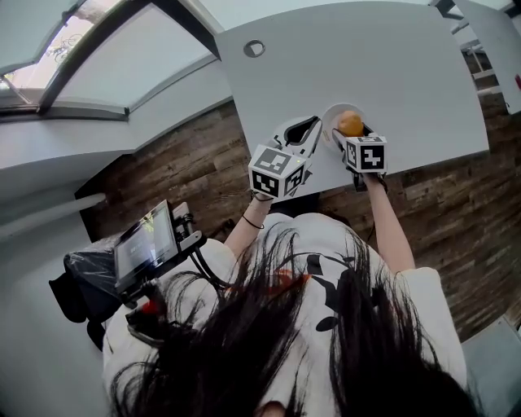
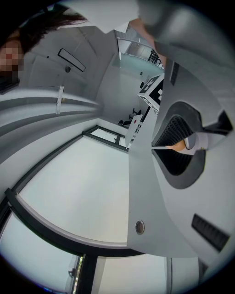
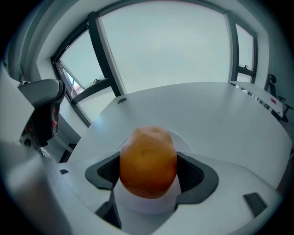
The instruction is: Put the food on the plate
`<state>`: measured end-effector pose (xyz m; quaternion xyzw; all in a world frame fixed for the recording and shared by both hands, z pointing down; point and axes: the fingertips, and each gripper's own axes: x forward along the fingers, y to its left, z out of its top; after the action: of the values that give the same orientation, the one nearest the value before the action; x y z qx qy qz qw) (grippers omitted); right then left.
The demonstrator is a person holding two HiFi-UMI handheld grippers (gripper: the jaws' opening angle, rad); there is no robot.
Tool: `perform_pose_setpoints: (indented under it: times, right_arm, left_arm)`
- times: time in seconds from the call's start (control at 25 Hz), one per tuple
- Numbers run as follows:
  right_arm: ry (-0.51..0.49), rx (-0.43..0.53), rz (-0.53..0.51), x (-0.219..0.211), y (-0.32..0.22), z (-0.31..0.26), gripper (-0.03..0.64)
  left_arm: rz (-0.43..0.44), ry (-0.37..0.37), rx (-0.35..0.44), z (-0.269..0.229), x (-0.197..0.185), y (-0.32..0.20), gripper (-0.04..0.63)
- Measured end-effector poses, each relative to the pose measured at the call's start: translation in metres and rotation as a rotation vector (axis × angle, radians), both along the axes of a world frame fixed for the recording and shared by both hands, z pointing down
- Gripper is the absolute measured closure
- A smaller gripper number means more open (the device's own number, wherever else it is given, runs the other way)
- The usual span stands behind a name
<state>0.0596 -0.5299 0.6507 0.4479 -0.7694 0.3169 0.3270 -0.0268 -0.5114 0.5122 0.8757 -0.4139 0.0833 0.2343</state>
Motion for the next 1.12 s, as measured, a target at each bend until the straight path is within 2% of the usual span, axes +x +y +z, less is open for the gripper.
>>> perform_pose_setpoints:
  times: [0.64, 1.12]
  right_arm:
    - [0.013, -0.023, 0.01, -0.006, -0.001, 0.008, 0.249]
    - [-0.011, 0.034, 0.021, -0.005, -0.006, -0.009, 0.247]
  left_arm:
    - [-0.01, -0.012, -0.012, 0.004, -0.004, -0.002, 0.589]
    - [-0.016, -0.02, -0.008, 0.005, -0.008, -0.004, 0.589]
